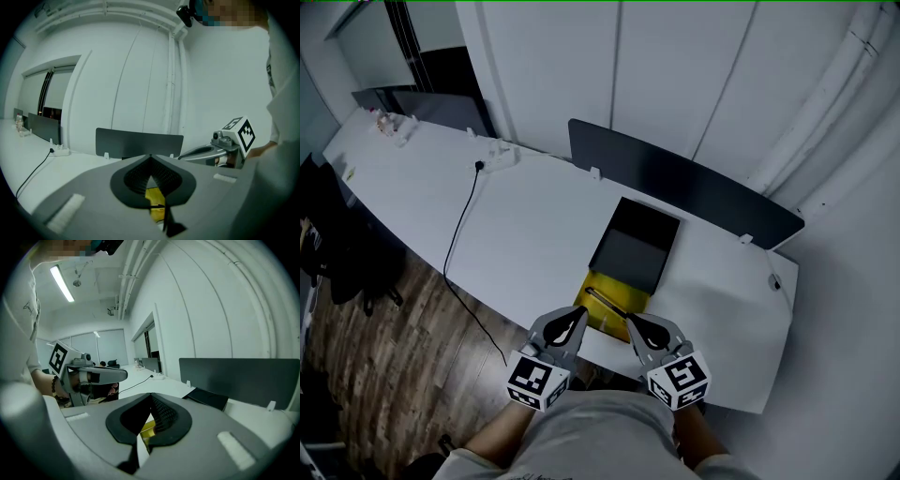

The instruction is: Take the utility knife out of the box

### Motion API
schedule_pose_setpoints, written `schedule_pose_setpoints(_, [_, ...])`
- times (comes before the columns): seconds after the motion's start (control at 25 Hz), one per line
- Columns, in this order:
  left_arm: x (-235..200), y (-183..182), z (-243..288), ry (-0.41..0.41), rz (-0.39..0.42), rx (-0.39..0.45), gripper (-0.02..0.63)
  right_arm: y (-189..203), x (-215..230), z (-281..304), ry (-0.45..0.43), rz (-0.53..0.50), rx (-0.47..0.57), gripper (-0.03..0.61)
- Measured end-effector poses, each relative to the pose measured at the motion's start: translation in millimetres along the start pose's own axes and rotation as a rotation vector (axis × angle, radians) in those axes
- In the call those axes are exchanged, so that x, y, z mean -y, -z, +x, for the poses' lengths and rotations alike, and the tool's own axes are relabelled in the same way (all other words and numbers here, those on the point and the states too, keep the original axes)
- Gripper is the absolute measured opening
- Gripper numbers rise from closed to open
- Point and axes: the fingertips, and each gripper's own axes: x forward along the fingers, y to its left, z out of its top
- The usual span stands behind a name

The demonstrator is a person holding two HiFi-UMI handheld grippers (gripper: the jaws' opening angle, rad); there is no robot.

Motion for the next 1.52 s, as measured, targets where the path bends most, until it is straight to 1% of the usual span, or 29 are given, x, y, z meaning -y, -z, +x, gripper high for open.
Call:
schedule_pose_setpoints(0.24, [-13.8, -2.0, 9.7, 0.003, -0.002, -0.016, 0.0, -3.7, 7.8, 15.0, 0.005, -0.003, -0.017, 0.015])
schedule_pose_setpoints(0.4, [-24.1, -1.1, 12.4, 0.024, 0.001, -0.029, 0.0, -1.6, 10.4, 22.9, 0.035, -0.006, -0.039, 0.014])
schedule_pose_setpoints(0.56, [-33.7, 2.9, 19.2, 0.055, 0.012, -0.052, 0.0, 8.5, 17.5, 32.4, 0.07, 0.008, -0.074, 0.015])
schedule_pose_setpoints(0.68, [-40.7, 9.0, 24.6, 0.071, 0.012, -0.068, 0.0, 20.0, 21.6, 39.7, 0.086, 0.013, -0.11, 0.014])
schedule_pose_setpoints(1.0, [-57.3, 31.5, 35.0, 0.101, -0.023, -0.114, 0.0, 44.5, 27.5, 59.9, 0.104, 0.016, -0.192, 0.015])
schedule_pose_setpoints(1.28, [-70.3, 48.4, 46.8, 0.116, -0.016, -0.15, 0.0, 55.6, 38.6, 73.9, 0.114, -0.011, -0.25, 0.014])
schedule_pose_setpoints(1.52, [-76.5, 60.1, 55.5, 0.13, -0.018, -0.171, 0.0, 70.8, 42.6, 85.9, 0.102, -0.03, -0.305, 0.015])
